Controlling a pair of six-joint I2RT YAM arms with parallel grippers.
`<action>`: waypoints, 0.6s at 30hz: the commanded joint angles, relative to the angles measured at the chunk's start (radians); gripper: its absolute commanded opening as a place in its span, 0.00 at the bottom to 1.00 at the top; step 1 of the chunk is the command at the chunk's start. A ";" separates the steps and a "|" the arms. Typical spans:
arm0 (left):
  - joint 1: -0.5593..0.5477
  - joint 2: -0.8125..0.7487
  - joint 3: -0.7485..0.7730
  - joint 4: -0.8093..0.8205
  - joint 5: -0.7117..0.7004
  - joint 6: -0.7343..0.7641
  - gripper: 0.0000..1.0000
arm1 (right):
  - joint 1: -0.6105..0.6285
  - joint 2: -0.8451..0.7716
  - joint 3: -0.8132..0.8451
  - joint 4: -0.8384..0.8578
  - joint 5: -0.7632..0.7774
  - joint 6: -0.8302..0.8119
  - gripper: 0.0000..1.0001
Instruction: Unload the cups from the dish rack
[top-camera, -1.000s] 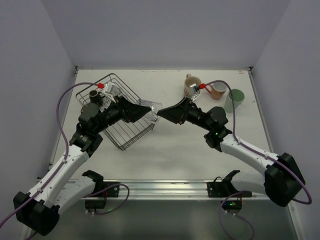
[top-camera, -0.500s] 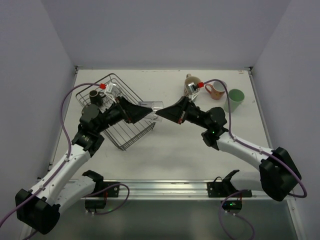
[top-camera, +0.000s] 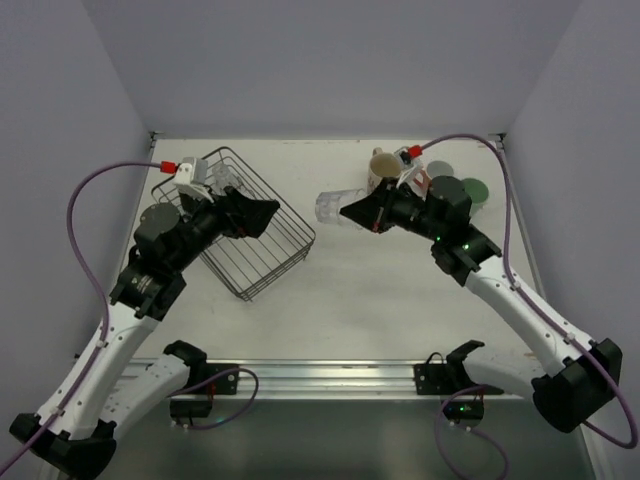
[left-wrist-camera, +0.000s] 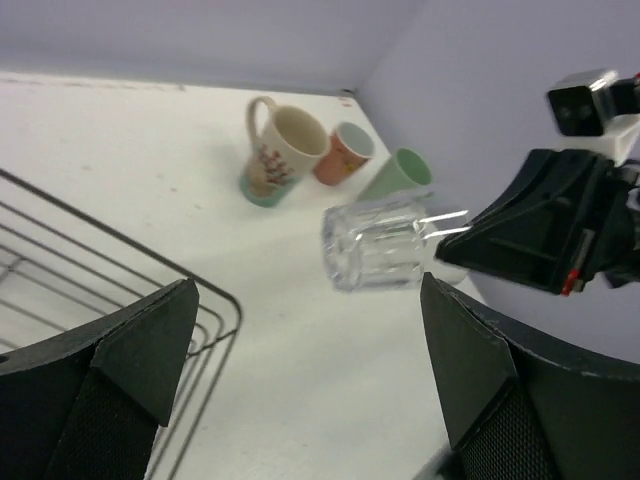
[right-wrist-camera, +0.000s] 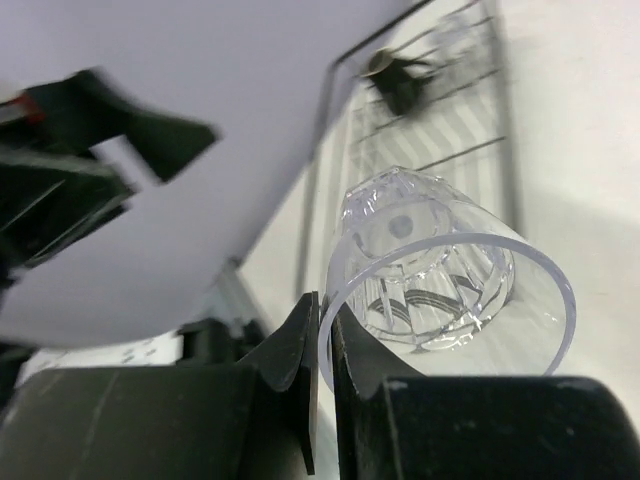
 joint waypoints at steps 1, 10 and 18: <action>0.003 -0.024 0.043 -0.200 -0.241 0.190 1.00 | -0.088 0.066 0.163 -0.436 0.131 -0.308 0.00; 0.003 -0.042 -0.039 -0.234 -0.380 0.285 1.00 | -0.096 0.405 0.466 -0.840 0.499 -0.505 0.00; 0.003 -0.039 -0.105 -0.191 -0.381 0.302 1.00 | -0.066 0.591 0.596 -0.909 0.590 -0.516 0.00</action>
